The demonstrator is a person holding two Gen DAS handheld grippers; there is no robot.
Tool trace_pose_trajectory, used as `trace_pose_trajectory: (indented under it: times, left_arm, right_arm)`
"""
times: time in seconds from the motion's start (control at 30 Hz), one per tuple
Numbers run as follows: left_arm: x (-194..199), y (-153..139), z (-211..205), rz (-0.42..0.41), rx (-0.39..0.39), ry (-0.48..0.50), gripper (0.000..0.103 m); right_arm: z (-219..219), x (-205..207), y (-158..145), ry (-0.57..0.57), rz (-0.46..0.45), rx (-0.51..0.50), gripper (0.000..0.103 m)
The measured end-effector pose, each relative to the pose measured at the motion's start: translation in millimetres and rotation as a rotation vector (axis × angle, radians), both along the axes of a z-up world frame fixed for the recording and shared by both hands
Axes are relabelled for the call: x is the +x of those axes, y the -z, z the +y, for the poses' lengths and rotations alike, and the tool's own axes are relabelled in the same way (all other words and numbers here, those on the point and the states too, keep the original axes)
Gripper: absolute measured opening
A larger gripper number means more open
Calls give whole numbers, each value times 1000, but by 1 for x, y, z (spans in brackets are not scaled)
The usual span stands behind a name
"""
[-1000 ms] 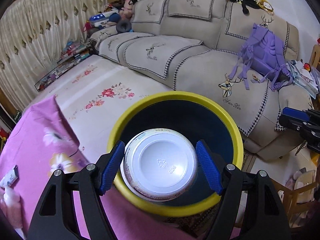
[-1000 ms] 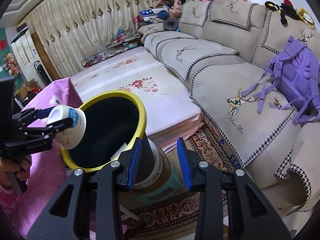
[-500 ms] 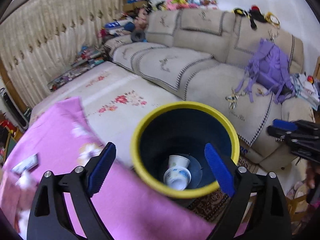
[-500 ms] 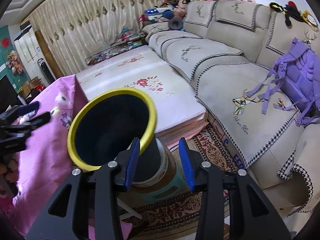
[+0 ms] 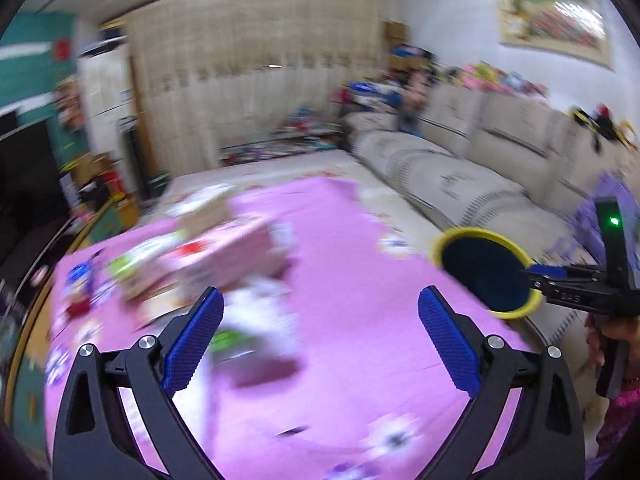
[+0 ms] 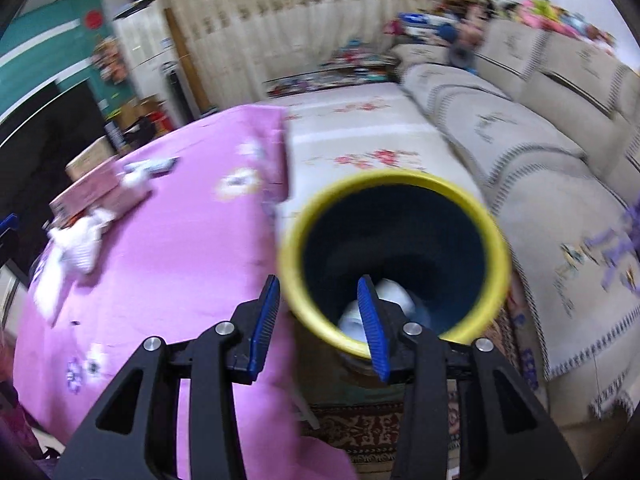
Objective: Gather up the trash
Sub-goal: 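Move the right gripper back to the table and grasp the white tissue, then lift the white tissue with the right gripper and carry it over the bin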
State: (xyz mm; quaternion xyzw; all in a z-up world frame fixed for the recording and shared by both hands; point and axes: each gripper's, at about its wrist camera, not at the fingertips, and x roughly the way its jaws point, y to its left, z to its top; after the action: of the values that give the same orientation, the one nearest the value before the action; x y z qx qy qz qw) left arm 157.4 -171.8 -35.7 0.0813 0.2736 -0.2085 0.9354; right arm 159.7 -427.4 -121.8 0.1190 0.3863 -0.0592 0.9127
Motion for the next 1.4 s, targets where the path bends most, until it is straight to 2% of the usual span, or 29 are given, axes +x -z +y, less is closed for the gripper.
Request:
trace_pose_trajectory:
  times: [0.07, 0.17, 0.33, 0.53, 0.6, 0.7, 0.77, 0.97, 1.0, 1.03, 1.07, 1.13, 1.17, 1.2, 1.4]
  left_arm:
    - [1, -1, 40, 4, -26, -79, 98]
    - [1, 4, 88, 7, -24, -188, 98]
    - [-3, 17, 137, 31, -39, -285, 98]
    - [-11, 30, 155, 28, -27, -313, 98]
    - [-12, 30, 155, 29, -32, -311, 98]
    - [-9, 30, 153, 40, -50, -305, 98]
    - [-9, 32, 153, 45, -57, -297, 98]
    - [-10, 34, 151, 40, -51, -290, 98]
    - [-10, 35, 151, 43, -58, -288, 98]
    - [-10, 35, 151, 46, -64, -287, 98]
    - [-9, 36, 150, 51, -70, -285, 98]
    - [-10, 37, 148, 53, -70, -281, 98]
    - [-10, 37, 148, 52, -68, -280, 98]
    - [-11, 37, 147, 51, -65, -278, 98]
    - [-12, 38, 145, 50, -64, -272, 98]
  right_arm:
    - [23, 14, -5, -54, -9, -5, 39]
    - [66, 38, -12, -151, -24, -2, 39]
    - [138, 76, -19, -323, -39, 37, 39]
    - [200, 116, -40, -415, -83, 58, 41]
    - [222, 124, -47, -430, -116, 52, 57]
    - [249, 131, -49, -428, -132, -6, 58]
    - [256, 138, -43, -417, -107, -15, 58]
    - [246, 132, -17, -407, -34, 43, 58]
    - [244, 132, -11, -410, -15, 57, 55]
    - [244, 133, -5, -415, 4, 66, 46]
    - [242, 132, -3, -426, 13, 86, 45]
    - [238, 130, -3, -431, 11, 119, 28]
    - [238, 127, -6, -435, 6, 112, 12]
    - [237, 124, -9, -436, -6, 101, 7]
    - [230, 102, -29, -445, -58, 118, 5]
